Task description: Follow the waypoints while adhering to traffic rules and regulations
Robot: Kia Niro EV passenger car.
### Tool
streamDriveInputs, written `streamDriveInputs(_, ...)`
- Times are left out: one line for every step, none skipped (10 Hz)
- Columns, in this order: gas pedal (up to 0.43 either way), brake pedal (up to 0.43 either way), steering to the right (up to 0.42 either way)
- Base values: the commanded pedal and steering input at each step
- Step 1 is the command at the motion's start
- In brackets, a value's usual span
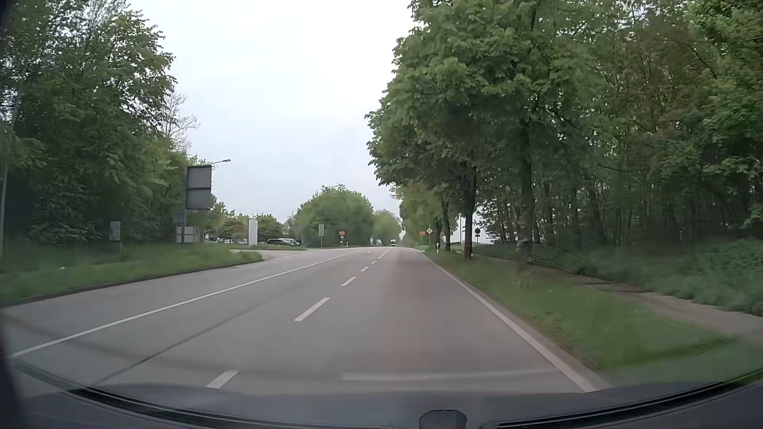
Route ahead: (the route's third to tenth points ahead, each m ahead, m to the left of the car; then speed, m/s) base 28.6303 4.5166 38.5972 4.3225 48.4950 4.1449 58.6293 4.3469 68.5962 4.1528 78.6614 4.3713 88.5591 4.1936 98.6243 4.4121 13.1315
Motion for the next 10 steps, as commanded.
streamDriveInputs(0.079,0.000,-0.001)
streamDriveInputs(0.079,0.000,-0.001)
streamDriveInputs(0.079,0.000,-0.001)
streamDriveInputs(0.079,0.000,-0.001)
streamDriveInputs(0.079,0.000,-0.001)
streamDriveInputs(0.079,0.000,-0.001)
streamDriveInputs(0.079,0.000,-0.001)
streamDriveInputs(0.079,0.000,-0.001)
streamDriveInputs(0.079,0.000,-0.001)
streamDriveInputs(0.079,0.000,-0.001)
